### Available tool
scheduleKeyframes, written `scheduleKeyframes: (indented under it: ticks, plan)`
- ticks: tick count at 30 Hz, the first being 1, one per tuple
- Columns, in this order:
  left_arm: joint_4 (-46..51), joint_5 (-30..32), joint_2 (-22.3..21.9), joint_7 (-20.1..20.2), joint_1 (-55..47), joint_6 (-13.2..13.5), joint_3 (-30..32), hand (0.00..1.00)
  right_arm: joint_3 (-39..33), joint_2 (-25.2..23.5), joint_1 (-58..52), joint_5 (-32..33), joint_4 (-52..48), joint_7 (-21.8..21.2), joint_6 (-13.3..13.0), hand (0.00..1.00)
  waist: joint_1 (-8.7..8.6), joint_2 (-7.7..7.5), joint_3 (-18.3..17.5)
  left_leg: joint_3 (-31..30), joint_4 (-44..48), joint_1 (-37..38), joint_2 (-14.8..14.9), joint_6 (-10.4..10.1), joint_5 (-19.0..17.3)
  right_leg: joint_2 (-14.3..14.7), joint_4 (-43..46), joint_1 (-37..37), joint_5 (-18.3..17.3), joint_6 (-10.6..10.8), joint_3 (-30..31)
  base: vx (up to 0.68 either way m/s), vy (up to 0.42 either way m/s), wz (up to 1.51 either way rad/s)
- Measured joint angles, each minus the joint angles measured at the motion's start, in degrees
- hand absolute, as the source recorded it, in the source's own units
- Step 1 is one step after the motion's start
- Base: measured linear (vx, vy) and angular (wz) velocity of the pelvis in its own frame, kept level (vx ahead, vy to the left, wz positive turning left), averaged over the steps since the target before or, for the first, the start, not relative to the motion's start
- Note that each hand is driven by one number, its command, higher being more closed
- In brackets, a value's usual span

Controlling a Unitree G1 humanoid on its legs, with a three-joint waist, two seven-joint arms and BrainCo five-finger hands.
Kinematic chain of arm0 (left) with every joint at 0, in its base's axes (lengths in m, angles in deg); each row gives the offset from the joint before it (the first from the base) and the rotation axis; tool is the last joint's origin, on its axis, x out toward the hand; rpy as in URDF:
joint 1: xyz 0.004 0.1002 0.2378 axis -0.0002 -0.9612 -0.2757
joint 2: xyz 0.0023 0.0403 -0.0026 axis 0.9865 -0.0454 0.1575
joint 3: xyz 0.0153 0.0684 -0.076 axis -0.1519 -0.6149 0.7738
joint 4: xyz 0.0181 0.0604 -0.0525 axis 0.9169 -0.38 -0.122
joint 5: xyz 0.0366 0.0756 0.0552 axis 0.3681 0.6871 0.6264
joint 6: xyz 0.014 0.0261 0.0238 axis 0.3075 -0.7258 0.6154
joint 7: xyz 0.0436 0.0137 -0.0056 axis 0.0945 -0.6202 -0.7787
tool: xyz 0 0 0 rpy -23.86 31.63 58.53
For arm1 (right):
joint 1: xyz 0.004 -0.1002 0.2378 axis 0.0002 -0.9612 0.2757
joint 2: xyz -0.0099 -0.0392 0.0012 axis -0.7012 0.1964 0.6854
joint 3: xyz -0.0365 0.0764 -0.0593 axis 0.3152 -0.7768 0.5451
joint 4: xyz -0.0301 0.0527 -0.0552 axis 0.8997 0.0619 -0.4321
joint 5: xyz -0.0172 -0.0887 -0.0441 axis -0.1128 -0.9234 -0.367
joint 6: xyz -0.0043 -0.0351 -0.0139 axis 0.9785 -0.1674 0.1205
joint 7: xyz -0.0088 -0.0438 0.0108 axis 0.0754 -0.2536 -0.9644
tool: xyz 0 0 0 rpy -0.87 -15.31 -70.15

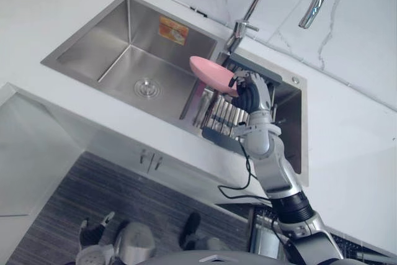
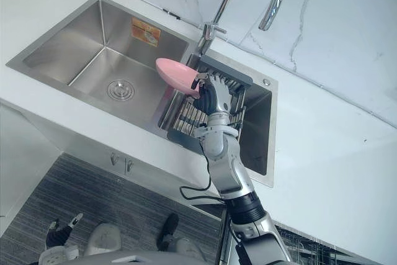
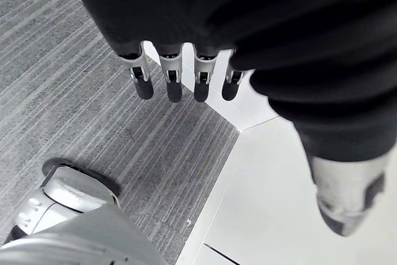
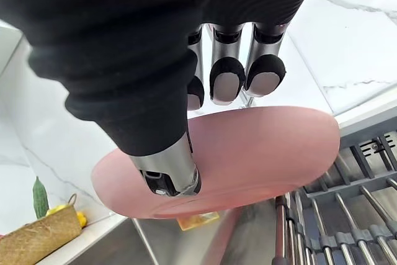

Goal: Walk over to the sink, pick up the cup, carry it to the dishwasher, place the cup inside the dishwasher, then close the dishwasher door

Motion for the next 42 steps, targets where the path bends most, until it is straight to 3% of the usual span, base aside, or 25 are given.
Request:
scheduleKeyframes:
  ticks: [8,16,22,26,36,40,42]
  plan:
    - [-0.83,0.00,0.06,-0.21,0.09,0.01,-0.41,0.00,-0.15,2.35,-0.56,0.41,-0.34,-1.24,-0.95,1.00,-1.23,-0.22,-0.44,1.41,-0.96,0.97,0.04,0.62,0.29,0.06,-0.01,-0.34,1.85,-0.32,0.55,-0.01,0.011,-0.08]
    - [-3.45,0.00,0.09,-0.91,0.13,0.34,-0.46,0.00,-0.22,2.86,-2.48,0.24,-2.92,-1.14,-2.83,1.00,-2.34,0.13,-1.77,2.72,-3.02,2.19,0.15,1.74,1.70,0.12,-0.02,-1.21,6.02,-0.13,1.46,-0.02,0.019,-0.08]
    - [-5.19,0.02,0.89,-1.08,0.09,0.48,-0.42,0.00,-1.58,4.79,-5.00,0.25,-6.73,0.32,-4.85,1.00,-2.79,0.75,-4.16,4.04,-5.03,2.90,0.08,2.30,2.72,0.15,-0.01,-2.14,7.09,-0.02,1.69,-0.01,0.021,-0.09]
    - [-5.61,0.04,1.14,-1.08,0.12,0.52,-0.47,0.00,-5.14,4.95,-5.61,0.22,-7.12,1.90,-5.84,1.00,-4.05,0.82,-4.36,4.88,-5.04,3.08,0.10,2.34,2.72,0.15,-0.02,-2.48,7.23,0.18,2.99,-0.02,0.020,-0.13]
    - [-7.29,1.24,1.14,-0.86,0.54,0.52,-1.34,0.00,-9.50,9.30,-12.01,-0.72,-11.80,2.61,-7.59,1.00,-6.58,3.42,-5.85,8.15,-6.91,5.32,1.00,2.65,3.09,1.06,-0.02,-3.13,9.17,2.42,6.42,-0.01,0.022,-0.15]
    - [-8.02,2.66,1.12,-0.52,0.23,0.52,-2.65,0.00,-10.53,10.00,-13.46,-0.77,-11.92,2.50,-7.66,1.00,-6.76,3.74,-5.99,12.06,-6.83,6.84,0.80,2.70,2.56,1.79,-0.02,-3.82,9.67,2.87,9.99,-0.04,0.036,-0.53]
    - [-8.20,3.80,1.03,0.28,0.09,0.52,-3.10,0.00,-11.65,10.02,-15.11,-0.78,-12.77,2.48,-8.18,1.00,-7.19,4.15,-6.08,15.94,-6.71,7.03,1.22,2.91,2.27,2.82,-0.02,-6.18,13.11,3.74,13.23,-0.05,0.048,-0.87]
